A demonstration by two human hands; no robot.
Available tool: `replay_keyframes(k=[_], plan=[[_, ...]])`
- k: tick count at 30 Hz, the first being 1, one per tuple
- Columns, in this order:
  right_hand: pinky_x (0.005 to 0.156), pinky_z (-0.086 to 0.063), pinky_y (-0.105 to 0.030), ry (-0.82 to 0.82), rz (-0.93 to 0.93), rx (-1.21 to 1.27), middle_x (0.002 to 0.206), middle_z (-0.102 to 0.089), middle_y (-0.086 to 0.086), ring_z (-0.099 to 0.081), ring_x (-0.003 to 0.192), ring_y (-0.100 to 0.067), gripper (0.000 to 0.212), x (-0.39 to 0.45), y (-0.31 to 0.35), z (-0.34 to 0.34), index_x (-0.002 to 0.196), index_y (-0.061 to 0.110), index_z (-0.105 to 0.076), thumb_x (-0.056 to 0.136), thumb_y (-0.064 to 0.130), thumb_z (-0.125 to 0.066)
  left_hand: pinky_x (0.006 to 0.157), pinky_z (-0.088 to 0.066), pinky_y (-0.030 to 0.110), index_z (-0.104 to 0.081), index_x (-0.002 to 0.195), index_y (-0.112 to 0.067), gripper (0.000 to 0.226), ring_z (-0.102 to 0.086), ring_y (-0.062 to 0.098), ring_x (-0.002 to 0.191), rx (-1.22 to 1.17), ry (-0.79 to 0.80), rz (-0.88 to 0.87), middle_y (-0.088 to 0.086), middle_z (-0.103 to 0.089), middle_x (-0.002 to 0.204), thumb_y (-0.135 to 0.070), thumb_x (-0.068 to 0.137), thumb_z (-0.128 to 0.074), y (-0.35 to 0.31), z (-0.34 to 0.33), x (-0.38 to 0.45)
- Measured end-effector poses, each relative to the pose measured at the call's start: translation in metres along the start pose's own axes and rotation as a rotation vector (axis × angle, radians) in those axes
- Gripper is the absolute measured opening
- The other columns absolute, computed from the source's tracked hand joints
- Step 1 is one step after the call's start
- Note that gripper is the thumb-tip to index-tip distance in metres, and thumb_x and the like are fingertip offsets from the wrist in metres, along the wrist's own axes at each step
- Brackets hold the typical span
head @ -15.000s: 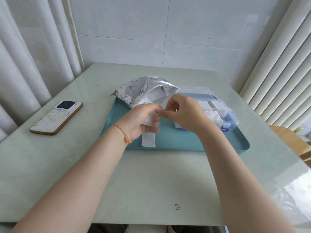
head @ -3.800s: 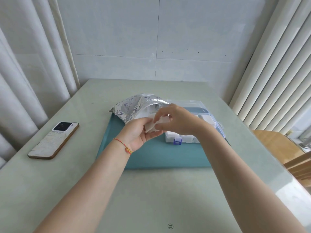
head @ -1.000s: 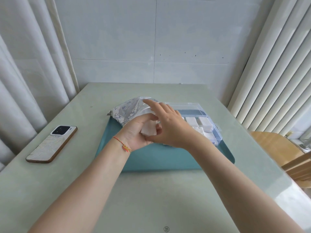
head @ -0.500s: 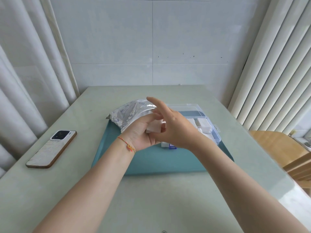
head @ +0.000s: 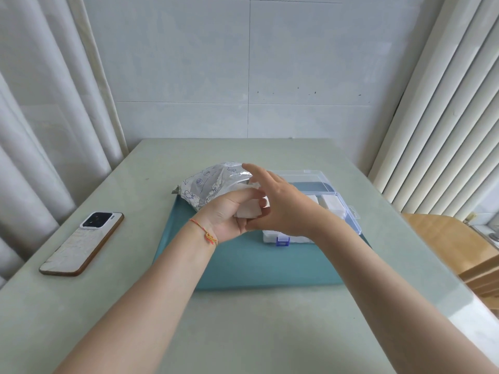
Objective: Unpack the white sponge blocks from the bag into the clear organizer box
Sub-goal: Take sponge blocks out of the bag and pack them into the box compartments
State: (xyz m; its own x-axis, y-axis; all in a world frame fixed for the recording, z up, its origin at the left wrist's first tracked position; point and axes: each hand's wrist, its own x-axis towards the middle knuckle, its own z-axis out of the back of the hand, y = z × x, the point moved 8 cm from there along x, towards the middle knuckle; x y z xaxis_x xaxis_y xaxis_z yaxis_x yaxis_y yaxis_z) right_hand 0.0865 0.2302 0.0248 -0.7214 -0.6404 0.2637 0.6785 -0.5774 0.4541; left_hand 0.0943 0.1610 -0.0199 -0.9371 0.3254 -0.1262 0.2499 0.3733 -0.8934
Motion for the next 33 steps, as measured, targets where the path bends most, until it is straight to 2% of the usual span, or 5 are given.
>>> replay_keyframes(k=[12, 17, 23, 27, 33], plan=[[0.104, -0.028, -0.032, -0.043, 0.000, -0.103, 0.130, -0.050, 0.009, -0.042, 0.121, -0.013, 0.097, 0.012, 0.006, -0.002, 0.148, 0.032, -0.026, 0.070, 0.054, -0.078, 0.063, -0.049, 0.025, -0.064, 0.091, -0.022, 0.024, -0.058, 0.013, 0.077, -0.084, 0.043, 0.006, -0.001, -0.060, 0.082, -0.010, 0.073, -0.073, 0.002, 0.010, 0.007], [0.107, -0.033, -0.040, -0.065, -0.015, -0.087, 0.126, -0.046, 0.010, -0.042, 0.122, -0.014, 0.086, 0.014, 0.003, -0.004, 0.144, 0.034, -0.033, 0.072, 0.046, -0.078, 0.077, -0.045, 0.029, -0.057, 0.112, -0.014, 0.027, -0.056, 0.019, 0.096, -0.176, 0.097, 0.032, 0.005, -0.056, 0.104, -0.021, 0.086, -0.055, 0.000, 0.006, 0.007], [0.103, -0.045, -0.039, -0.052, -0.188, 0.382, 0.133, -0.038, 0.007, -0.041, 0.128, -0.010, 0.066, 0.017, -0.008, -0.010, 0.141, 0.034, -0.037, 0.084, 0.044, -0.069, 0.077, -0.043, 0.031, -0.065, 0.108, -0.010, 0.047, -0.060, 0.019, 0.089, -0.305, -0.006, 0.074, 0.002, -0.064, 0.094, -0.050, 0.086, -0.053, 0.002, 0.014, 0.008], [0.097, -0.050, -0.039, -0.032, -0.257, 0.347, 0.128, -0.036, 0.006, -0.043, 0.126, -0.017, 0.071, 0.017, -0.014, -0.017, 0.143, 0.035, -0.031, 0.083, 0.037, -0.070, 0.087, -0.042, 0.032, -0.056, 0.125, -0.014, 0.062, -0.048, 0.023, 0.116, -0.342, 0.053, 0.101, 0.003, -0.050, 0.126, -0.058, 0.082, -0.053, 0.002, 0.007, 0.008], [0.091, -0.051, -0.035, -0.007, -0.268, 0.339, 0.123, -0.037, 0.004, -0.053, 0.111, -0.020, 0.068, 0.017, -0.018, -0.018, 0.142, 0.034, -0.033, 0.084, 0.030, -0.068, 0.081, -0.047, 0.028, -0.051, 0.129, -0.017, 0.060, -0.059, 0.016, 0.101, -0.338, 0.086, 0.094, -0.001, -0.049, 0.126, -0.055, 0.083, -0.054, 0.001, 0.007, 0.006]])
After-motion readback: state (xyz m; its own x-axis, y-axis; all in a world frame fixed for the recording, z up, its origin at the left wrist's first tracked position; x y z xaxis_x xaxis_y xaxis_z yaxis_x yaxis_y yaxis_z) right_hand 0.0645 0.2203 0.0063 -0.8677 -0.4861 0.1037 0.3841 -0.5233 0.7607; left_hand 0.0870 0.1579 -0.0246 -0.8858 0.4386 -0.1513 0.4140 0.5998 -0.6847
